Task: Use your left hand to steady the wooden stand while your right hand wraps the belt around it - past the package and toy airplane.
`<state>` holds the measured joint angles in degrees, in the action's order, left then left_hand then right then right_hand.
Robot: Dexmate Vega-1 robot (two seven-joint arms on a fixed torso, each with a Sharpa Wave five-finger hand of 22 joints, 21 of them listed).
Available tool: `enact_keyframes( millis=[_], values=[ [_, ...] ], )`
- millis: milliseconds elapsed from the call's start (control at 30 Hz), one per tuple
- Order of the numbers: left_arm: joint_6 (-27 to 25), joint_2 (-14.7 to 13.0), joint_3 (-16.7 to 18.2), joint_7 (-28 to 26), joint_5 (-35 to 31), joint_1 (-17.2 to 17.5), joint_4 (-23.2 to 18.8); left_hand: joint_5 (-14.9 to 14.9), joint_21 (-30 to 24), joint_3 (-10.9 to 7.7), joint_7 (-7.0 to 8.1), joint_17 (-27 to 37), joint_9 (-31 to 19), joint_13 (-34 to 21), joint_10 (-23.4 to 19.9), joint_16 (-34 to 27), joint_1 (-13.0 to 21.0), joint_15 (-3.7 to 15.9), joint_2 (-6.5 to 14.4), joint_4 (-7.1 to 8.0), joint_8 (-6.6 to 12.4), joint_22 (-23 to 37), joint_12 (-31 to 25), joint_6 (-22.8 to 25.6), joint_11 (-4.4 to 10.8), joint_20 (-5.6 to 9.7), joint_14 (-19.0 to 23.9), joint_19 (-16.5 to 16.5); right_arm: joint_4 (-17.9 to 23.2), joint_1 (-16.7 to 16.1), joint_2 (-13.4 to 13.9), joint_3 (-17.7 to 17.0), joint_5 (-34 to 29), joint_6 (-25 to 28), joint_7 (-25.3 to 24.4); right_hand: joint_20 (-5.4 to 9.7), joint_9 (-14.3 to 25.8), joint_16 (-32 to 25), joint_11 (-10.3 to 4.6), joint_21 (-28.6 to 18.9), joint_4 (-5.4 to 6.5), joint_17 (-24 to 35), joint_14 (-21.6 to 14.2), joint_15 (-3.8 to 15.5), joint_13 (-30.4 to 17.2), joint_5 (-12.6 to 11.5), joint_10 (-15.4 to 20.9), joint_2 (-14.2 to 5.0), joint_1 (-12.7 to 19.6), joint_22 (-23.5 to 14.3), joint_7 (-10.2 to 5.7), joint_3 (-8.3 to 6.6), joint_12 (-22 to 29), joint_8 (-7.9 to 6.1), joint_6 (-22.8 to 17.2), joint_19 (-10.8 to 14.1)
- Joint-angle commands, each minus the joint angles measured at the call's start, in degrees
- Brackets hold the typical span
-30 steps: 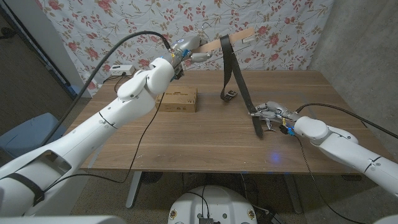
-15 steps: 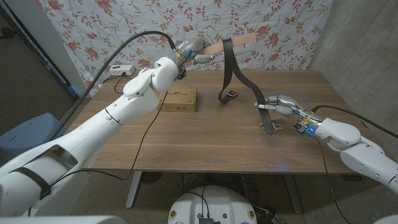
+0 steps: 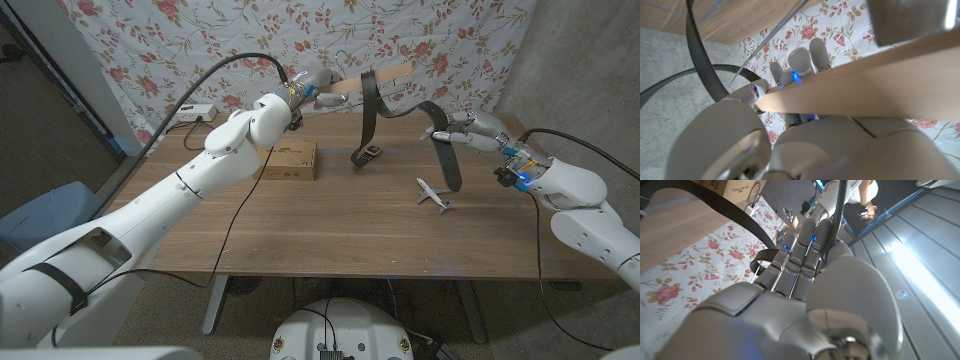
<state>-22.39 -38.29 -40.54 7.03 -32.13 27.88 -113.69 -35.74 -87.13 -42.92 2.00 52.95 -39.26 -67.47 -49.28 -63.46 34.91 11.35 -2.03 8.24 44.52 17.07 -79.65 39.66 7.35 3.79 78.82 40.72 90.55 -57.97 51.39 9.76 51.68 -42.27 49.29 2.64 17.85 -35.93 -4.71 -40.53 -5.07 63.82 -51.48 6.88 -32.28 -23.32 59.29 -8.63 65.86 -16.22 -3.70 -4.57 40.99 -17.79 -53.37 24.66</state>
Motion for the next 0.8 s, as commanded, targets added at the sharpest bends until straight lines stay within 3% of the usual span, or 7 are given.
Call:
enact_keyframes(
  millis=[33,200,367,567,800],
  values=[
    [-0.1,0.3,-1.5,1.9,-1.0,-1.1,1.1,0.1,-0.3,-1.7,-0.07,0.1,-0.1,-3.8,-0.2,-0.3,0.0,-0.09,0.6,1.13,0.48,0.2,-10.5,0.0,0.26,3.57,0.6,-0.3,-2.2,11.7,-3.0,1.9,3.7,-0.6,13.5,4.21,2.2,-0.1,-0.18,-0.7,0.0,0.3,-0.6,5.55,-0.1,-0.3,0.4,0.02,0.6,0.1,-2.01,0.25,0.2,0.1,-7.7,0.5],
    [0.1,0.7,-2.0,2.3,-1.0,-1.3,2.0,0.1,-0.2,-1.76,-0.09,-0.1,0.1,-3.8,-0.3,0.0,0.0,-0.11,0.6,1.1,0.57,-0.1,-10.6,0.2,0.25,3.51,0.4,-0.2,-4.2,17.0,-6.5,2.4,8.2,-1.0,22.1,4.26,2.3,-0.1,-0.07,-0.8,0.08,0.5,-0.7,5.54,0.0,-0.3,0.5,0.0,0.6,0.1,-1.92,0.43,0.1,0.24,-7.8,0.4],
    [0.7,1.0,-2.5,2.2,-1.5,-1.8,2.7,0.1,-0.3,-1.83,-0.2,0.0,0.2,-3.8,-0.2,-0.2,0.0,-0.08,0.6,1.12,0.64,0.0,-10.5,0.0,0.34,3.64,0.6,-0.2,-0.2,15.3,-6.1,-1.5,9.4,-4.2,24.3,4.43,2.4,0.0,-0.01,-1.0,0.09,0.7,-0.7,5.58,0.0,-0.3,0.5,-0.02,0.7,0.2,-1.96,0.56,0.0,0.34,-7.8,0.3],
    [2.0,2.0,-2.9,2.3,-1.0,-3.1,5.1,0.1,-0.5,-1.87,-0.21,0.0,0.3,-3.8,-0.2,-0.1,0.0,-0.05,0.5,1.06,0.83,0.2,-10.5,0.1,0.26,3.58,0.6,-0.4,7.4,8.6,-3.2,-8.7,8.1,-8.8,22.0,4.54,2.5,0.1,0.0,-1.2,0.18,1.0,-0.7,5.59,0.0,-0.3,0.8,-0.07,0.8,0.3,-1.93,0.73,0.1,0.42,-8.0,0.3],
    [5.1,4.0,-4.5,2.2,-0.5,-5.8,10.0,0.2,-0.5,-1.93,-0.1,0.1,0.2,-3.8,-0.2,-0.3,0.0,-0.03,0.5,1.08,1.03,0.0,-10.6,-0.3,0.19,3.51,0.7,-0.3,14.0,-3.0,-1.5,-20.0,4.6,-13.1,14.8,4.75,2.6,0.2,-0.16,-1.5,0.27,1.2,-0.9,5.61,-0.1,-0.3,0.9,-0.07,0.8,0.4,-2.06,0.95,0.2,0.57,-8.1,0.4]
  ],
)
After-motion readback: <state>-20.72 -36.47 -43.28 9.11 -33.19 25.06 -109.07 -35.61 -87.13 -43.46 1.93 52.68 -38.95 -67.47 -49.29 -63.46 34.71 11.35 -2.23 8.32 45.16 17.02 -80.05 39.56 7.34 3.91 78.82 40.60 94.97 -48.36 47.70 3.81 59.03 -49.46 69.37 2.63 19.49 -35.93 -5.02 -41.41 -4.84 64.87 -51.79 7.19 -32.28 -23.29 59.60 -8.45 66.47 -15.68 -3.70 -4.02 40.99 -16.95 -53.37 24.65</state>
